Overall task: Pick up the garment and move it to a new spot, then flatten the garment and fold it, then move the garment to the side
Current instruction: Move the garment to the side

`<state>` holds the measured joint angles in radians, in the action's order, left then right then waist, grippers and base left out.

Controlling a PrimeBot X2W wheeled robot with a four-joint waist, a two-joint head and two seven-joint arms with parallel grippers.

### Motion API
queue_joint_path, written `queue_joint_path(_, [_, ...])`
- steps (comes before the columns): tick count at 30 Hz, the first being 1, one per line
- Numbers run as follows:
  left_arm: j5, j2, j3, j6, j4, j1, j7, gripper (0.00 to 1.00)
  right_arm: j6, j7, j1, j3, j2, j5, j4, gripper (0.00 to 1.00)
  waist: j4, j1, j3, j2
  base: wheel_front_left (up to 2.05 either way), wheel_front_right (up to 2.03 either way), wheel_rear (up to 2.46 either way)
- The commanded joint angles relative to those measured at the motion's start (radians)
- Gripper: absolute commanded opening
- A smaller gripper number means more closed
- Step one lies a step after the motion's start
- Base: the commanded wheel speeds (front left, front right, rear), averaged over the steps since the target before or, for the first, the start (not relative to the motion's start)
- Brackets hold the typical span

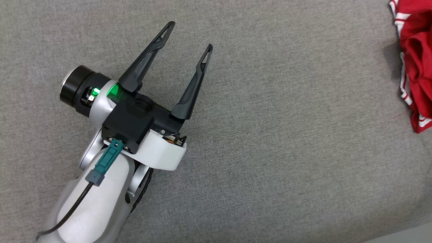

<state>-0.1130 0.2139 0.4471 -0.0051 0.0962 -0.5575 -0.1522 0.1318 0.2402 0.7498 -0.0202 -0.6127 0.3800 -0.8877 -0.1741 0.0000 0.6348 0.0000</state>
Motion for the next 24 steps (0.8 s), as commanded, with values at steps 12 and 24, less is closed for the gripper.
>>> queue_joint_path(12, [-0.105,0.035,-0.132,0.110,-0.022,0.221,-0.040,1.00,-0.002,0.025,-0.317,0.178,0.237,-0.138,0.381,1.00,-0.023,0.0000,-0.226,0.0000,0.00,0.00,0.00])
queue_joint_path(24, [-0.162,0.033,-0.220,0.206,-0.031,0.410,-0.061,1.00,-0.002,-0.006,-0.621,0.160,0.460,-0.221,0.752,1.00,0.093,0.0000,-0.354,0.0000,0.00,0.00,0.00])
